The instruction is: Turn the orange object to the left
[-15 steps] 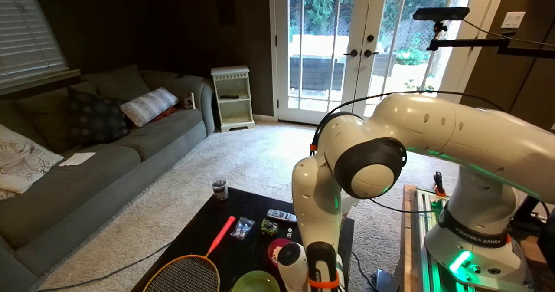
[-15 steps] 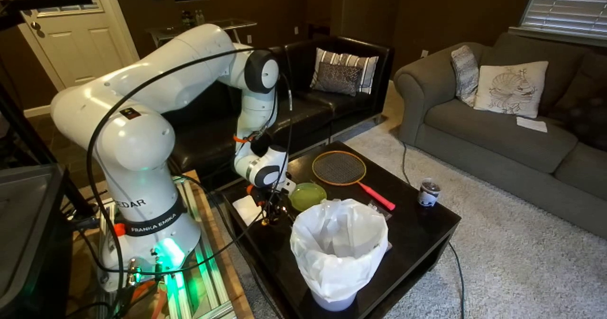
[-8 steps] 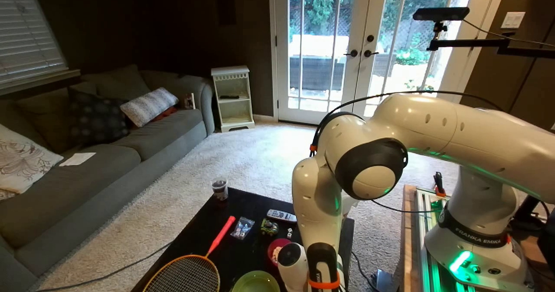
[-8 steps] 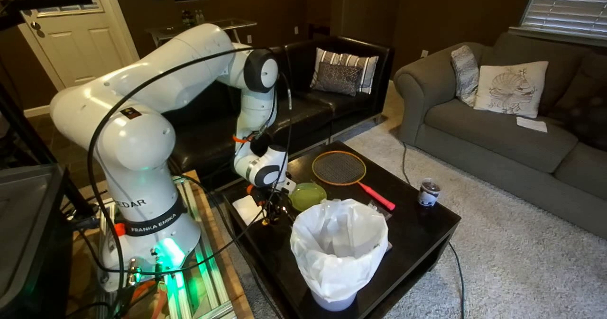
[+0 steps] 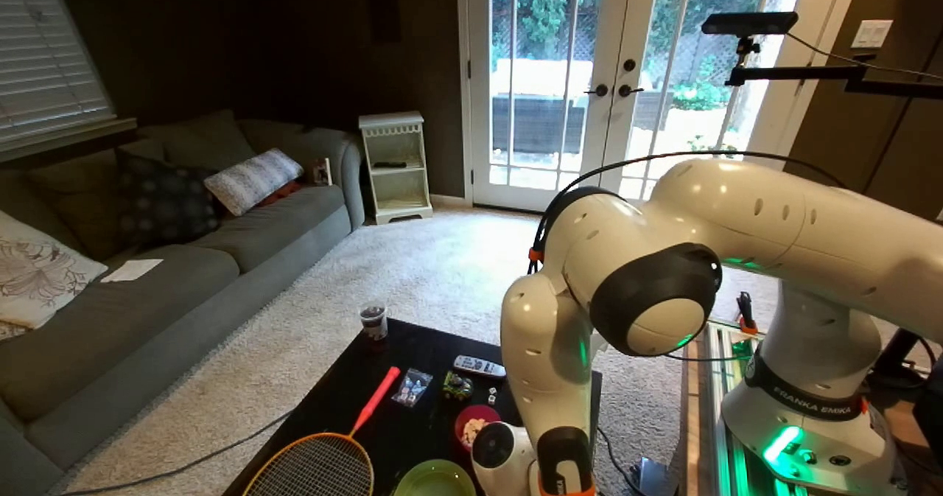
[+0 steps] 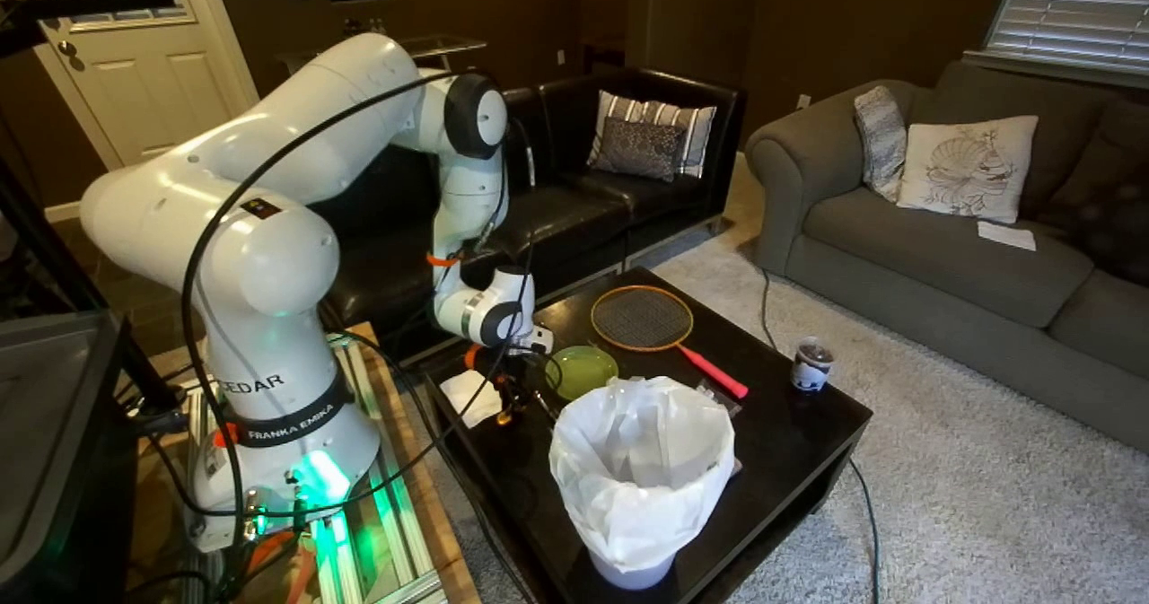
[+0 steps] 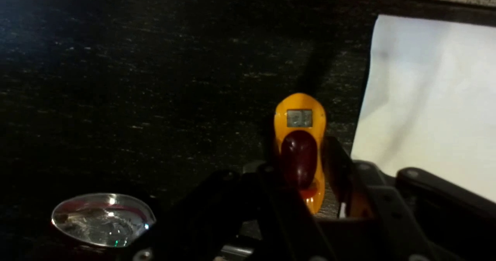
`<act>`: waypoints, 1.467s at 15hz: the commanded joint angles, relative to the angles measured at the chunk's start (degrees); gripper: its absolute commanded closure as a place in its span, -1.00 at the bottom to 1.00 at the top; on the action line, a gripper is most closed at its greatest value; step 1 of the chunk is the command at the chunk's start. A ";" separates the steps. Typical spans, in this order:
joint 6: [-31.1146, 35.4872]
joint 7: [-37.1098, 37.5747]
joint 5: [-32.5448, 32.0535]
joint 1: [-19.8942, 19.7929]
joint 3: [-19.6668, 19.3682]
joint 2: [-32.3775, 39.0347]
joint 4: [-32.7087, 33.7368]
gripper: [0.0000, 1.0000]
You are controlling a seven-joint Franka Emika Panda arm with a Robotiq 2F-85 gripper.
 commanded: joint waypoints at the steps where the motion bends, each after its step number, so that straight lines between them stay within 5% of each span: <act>1: -3.14 -3.32 -3.67 2.64 -1.77 -3.20 -2.81 0.84; 6: -6.11 -4.27 -6.43 2.44 -1.91 -2.10 -0.72 0.84; 7: -6.28 -4.27 -6.56 2.51 -1.98 -2.18 -0.64 0.35; 15: -6.28 -4.27 -6.56 2.28 -1.97 -2.02 -0.54 0.35; 16: -7.28 -5.24 -7.85 3.66 -2.93 -2.00 -0.42 0.84; 22: -2.83 -9.45 -15.75 10.84 -8.41 -1.39 -1.43 0.84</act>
